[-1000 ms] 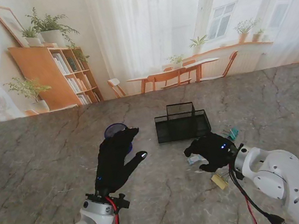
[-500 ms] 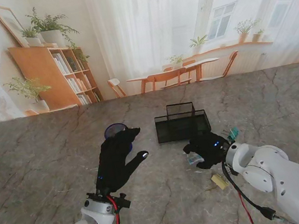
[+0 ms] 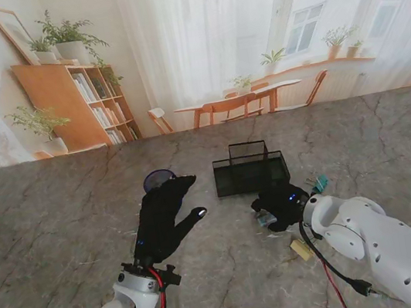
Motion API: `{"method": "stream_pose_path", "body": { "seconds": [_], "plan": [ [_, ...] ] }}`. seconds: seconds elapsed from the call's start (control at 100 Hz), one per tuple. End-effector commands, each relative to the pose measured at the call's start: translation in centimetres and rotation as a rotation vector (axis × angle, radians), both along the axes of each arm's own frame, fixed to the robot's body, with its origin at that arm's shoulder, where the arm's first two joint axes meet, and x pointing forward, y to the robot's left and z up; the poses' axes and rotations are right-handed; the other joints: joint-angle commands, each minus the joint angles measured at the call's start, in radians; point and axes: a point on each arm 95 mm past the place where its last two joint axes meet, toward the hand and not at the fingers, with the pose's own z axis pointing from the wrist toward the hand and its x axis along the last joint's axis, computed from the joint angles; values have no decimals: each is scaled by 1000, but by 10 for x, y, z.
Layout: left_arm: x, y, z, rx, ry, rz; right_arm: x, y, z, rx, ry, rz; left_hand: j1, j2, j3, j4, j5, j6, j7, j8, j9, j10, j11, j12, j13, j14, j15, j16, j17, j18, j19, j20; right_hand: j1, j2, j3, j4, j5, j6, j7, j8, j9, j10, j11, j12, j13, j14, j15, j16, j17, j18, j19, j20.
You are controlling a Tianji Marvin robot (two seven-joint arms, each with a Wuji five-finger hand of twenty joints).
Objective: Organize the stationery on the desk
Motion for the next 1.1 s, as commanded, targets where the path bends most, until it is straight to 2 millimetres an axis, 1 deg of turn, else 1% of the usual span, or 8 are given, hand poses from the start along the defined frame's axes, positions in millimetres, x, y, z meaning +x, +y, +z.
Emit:
{"method": "stream_pose_path", "body": {
  "seconds": [0.0, 0.26, 0.41, 0.46, 0.48, 0.58, 0.77, 1.09],
  "plan": [
    [-1, -2, -2, -5, 8, -6, 3, -6, -4, -17, 22, -12, 16, 85, -22, 47, 11, -22, 2, 13, 14, -22, 0, 4, 6, -29, -5, 6, -13, -6, -11, -17, 7, 18, -10, -7, 18, 17, 7, 28, -9, 16, 28, 16, -3, 20, 18, 17, 3, 30, 36, 15],
    [0, -2, -2, 3, 9, -6, 8, -8, -14, -26, 60, -18, 18, 86, -22, 46, 11, -22, 2, 14, 14, -23, 0, 4, 6, -31, -5, 6, -11, -8, -13, -16, 7, 15, -4, -7, 79, -4, 44, 47, 39, 9, 47, 19, 30, 13, 30, 21, 31, 26, 39, 17],
    [1, -1, -2, 1, 8, -3, 9, -9, -19, -37, 71, -11, 19, 87, -22, 46, 12, -22, 3, 14, 15, -24, 0, 5, 7, -31, -4, 6, -11, -10, -13, -15, 28, -5, 20, -7, 163, -50, 147, 97, 103, -8, 83, 31, 70, 6, 55, 29, 61, 31, 44, 21],
    [1, -1, -2, 0, 7, -1, 9, -9, -20, -38, 73, -12, 21, 87, -21, 46, 11, -22, 2, 14, 15, -24, 1, 5, 8, -30, -4, 6, -10, -10, -13, -15, 41, -26, 31, -32, 192, -73, 205, 100, 126, -14, 95, 32, 85, 2, 67, 33, 75, 31, 46, 23],
    [1, -1, -2, 1, 7, -1, 9, -10, -20, -38, 73, -11, 20, 87, -22, 46, 11, -22, 2, 14, 14, -24, 0, 5, 8, -31, -4, 6, -10, -10, -14, -15, 53, -45, 39, -60, 195, -86, 264, 47, 142, -19, 102, 31, 100, -1, 74, 35, 87, 32, 49, 26],
    [1, -1, -2, 0, 5, 1, 9, -11, -23, -45, 76, -6, 21, 87, -22, 46, 12, -22, 3, 14, 16, -24, 1, 5, 9, -33, -4, 7, -10, -10, -14, -14, 86, -91, 47, -104, 203, -119, 409, -55, 187, -30, 119, 30, 136, -10, 98, 41, 121, 33, 55, 29],
    [1, 0, -3, -1, 5, 2, 8, -12, -27, -48, 82, -2, 23, 87, -23, 46, 14, -23, 4, 15, 18, -25, 2, 6, 11, -34, -3, 7, -9, -11, -14, -14, 116, -138, 57, -129, 227, -171, 556, -184, 253, -51, 136, 38, 192, -28, 122, 43, 174, 32, 62, 28],
    [1, 0, -4, 0, 6, 1, 10, -10, -29, -26, 93, 3, 25, 85, -22, 46, 17, -22, 5, 16, 18, -26, 2, 7, 13, -33, -2, 9, -9, -11, -15, -13, 135, -160, 93, -129, 278, -248, 662, -170, 316, -80, 169, 66, 252, -48, 141, 42, 233, 37, 69, 23]
  ]
}}
